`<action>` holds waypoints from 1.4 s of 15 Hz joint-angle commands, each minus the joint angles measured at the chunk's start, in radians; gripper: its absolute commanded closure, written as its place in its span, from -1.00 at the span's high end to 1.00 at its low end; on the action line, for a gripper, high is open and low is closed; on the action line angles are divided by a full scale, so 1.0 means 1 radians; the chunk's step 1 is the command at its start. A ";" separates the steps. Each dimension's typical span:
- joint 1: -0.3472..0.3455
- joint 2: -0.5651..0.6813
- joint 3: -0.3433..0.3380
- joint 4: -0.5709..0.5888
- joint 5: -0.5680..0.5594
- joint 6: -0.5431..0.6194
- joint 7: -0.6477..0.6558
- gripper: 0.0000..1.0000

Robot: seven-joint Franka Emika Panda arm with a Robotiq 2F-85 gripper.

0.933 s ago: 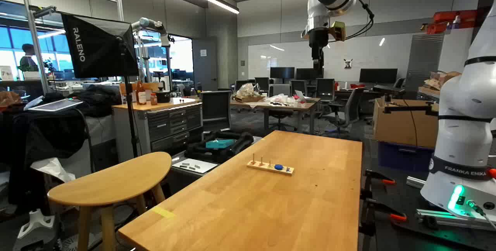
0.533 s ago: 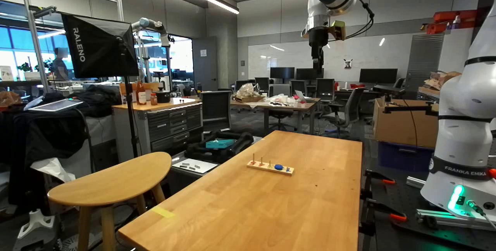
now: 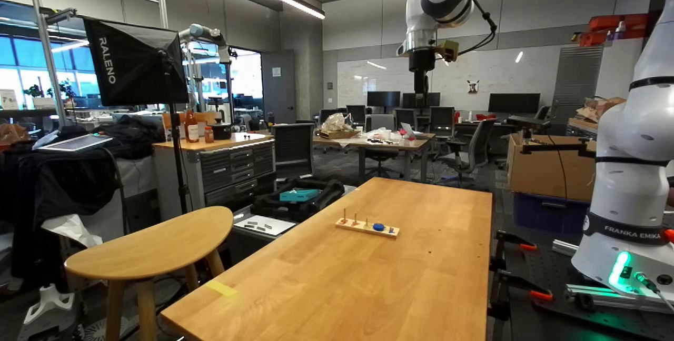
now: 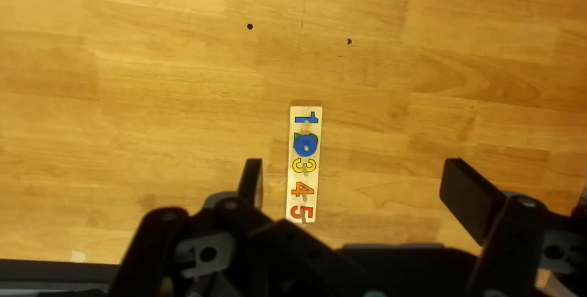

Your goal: Remove the ring from the wooden platform

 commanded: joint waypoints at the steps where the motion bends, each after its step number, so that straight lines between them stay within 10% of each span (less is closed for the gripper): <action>1: 0.011 0.088 0.073 0.010 -0.072 0.113 0.051 1.00; 14: -0.008 0.501 0.100 0.049 -0.109 0.425 0.086 1.00; 21: -0.005 0.483 0.104 -0.021 -0.116 0.480 0.086 1.00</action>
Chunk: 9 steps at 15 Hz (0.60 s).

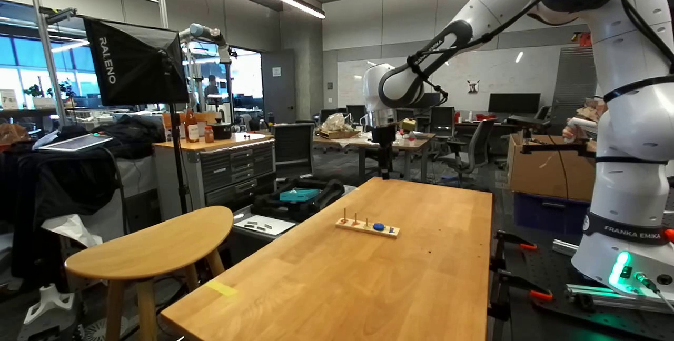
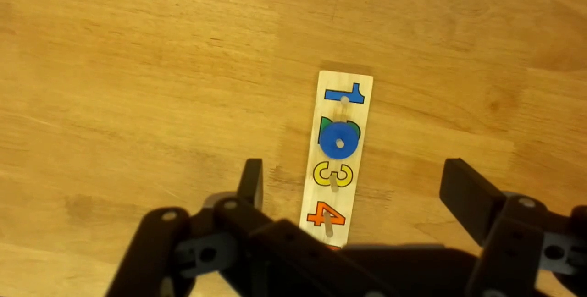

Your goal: Remove the ring from the wooden platform

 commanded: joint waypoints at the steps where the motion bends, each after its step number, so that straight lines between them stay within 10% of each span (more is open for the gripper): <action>1: -0.014 0.029 0.004 -0.038 -0.004 0.079 0.009 1.00; 9: -0.071 0.155 0.029 -0.127 0.122 0.371 -0.023 1.00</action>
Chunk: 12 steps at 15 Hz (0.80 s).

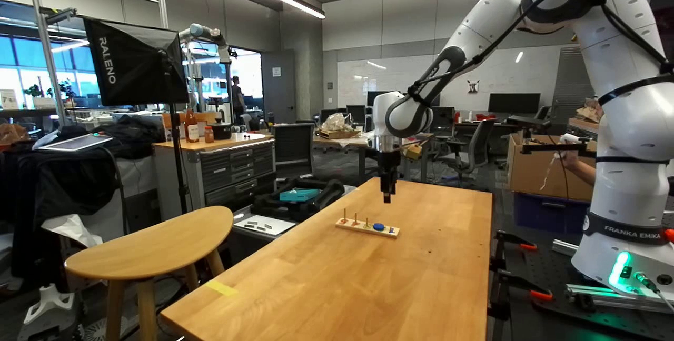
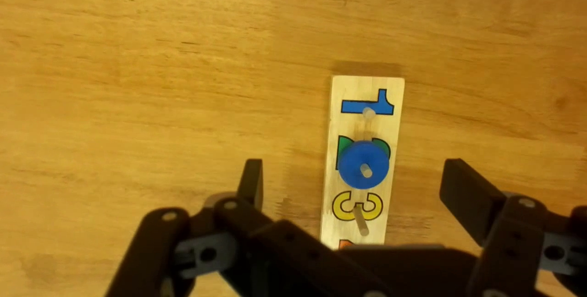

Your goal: Remove the ring from the wooden platform

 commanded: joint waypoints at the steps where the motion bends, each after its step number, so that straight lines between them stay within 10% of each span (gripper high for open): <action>1: -0.041 0.075 0.038 -0.008 0.086 0.110 -0.027 1.00; 12: -0.034 0.175 0.097 -0.001 0.137 0.242 0.005 1.00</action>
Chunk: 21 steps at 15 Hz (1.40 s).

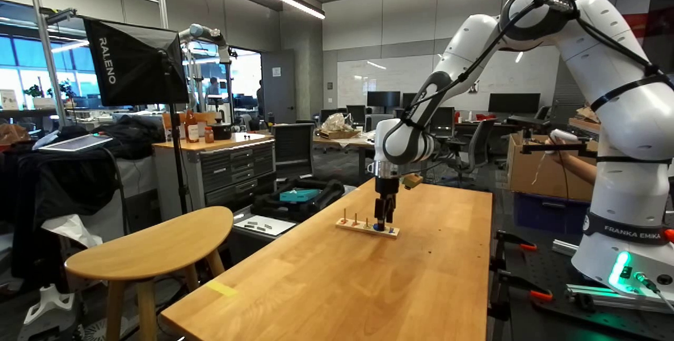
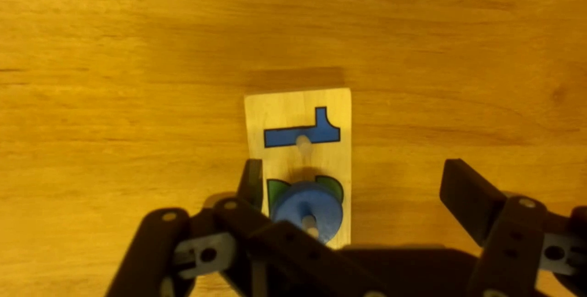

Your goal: Remove the ring from the wooden platform

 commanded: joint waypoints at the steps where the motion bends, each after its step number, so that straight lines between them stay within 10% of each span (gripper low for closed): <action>1: 0.026 0.021 -0.020 0.022 -0.044 0.059 0.028 1.00; 8: 0.065 0.047 -0.069 0.047 -0.137 0.092 0.094 1.00; 9: 0.068 0.052 -0.074 0.049 -0.144 0.097 0.100 0.50; 17: 0.068 0.080 -0.075 0.073 -0.152 0.114 0.107 -0.61; 21: 0.070 0.061 -0.078 0.071 -0.153 0.099 0.113 -0.62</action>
